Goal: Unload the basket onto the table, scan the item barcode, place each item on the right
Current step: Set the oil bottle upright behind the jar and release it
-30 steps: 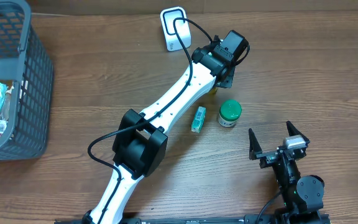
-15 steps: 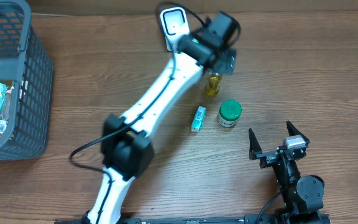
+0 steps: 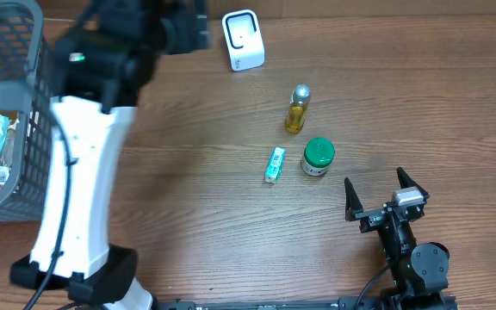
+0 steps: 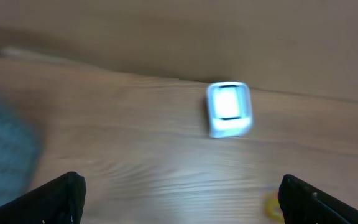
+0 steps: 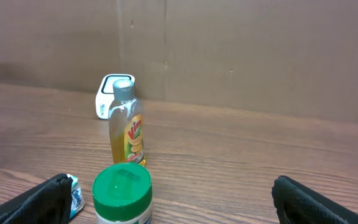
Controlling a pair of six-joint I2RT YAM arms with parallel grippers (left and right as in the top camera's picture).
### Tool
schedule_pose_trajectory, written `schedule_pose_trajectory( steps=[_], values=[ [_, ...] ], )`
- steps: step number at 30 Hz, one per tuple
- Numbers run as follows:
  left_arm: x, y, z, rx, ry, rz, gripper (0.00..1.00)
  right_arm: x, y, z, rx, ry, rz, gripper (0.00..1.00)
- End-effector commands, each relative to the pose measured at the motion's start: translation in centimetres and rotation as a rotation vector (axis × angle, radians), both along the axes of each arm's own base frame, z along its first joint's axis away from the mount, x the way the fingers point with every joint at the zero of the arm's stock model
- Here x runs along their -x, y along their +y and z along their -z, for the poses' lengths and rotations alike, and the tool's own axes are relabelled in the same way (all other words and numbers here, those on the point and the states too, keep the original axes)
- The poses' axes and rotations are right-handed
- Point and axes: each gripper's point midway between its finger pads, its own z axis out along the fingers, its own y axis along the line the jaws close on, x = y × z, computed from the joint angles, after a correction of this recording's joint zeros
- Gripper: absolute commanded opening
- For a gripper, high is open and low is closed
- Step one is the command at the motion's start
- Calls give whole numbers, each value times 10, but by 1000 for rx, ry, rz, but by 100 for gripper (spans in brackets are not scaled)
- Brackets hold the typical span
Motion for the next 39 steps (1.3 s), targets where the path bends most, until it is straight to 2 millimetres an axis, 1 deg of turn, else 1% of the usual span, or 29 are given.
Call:
schedule_pose_trajectory(
  steps=[1, 2, 3, 4, 5, 6, 7, 8, 10, 12, 14, 39],
  values=[
    [9, 71, -11, -60, -6, -162, 100, 0, -1, 2, -3, -2, 8, 100],
    [11, 90, -9, -63, 2, -207, 100, 0, -1, 2, -3, -3, 8, 100],
    [12, 103, -8, -65, 10, -236, 100, 0, -1, 2, -3, -3, 8, 100],
    [18, 131, -4, -64, 33, -306, 100, 0, -1, 2, -3, -2, 8, 100],
    [21, 143, -2, -64, 42, -334, 100, 0, -1, 2, -3, -3, 8, 100],
    [30, 169, 2, -65, 65, -397, 100, 0, -1, 2, -3, -2, 8, 100],
    [36, 184, 4, -64, 83, -436, 100, 0, -1, 2, -3, -3, 8, 100],
    [43, 197, 7, -63, 99, -469, 100, 0, -1, 2, -3, -3, 8, 100],
    [51, 212, 10, -63, 118, -508, 100, 0, -1, 2, -3, -3, 8, 100],
    [54, 222, 10, -61, 119, -534, 100, 0, -1, 2, -3, -3, 8, 100],
    [55, 225, 10, -61, 119, -543, 100, 0, -1, 2, -3, -3, 8, 100],
    [55, 225, 10, -61, 119, -541, 100, 0, -1, 2, -3, -2, 8, 100]
  ],
)
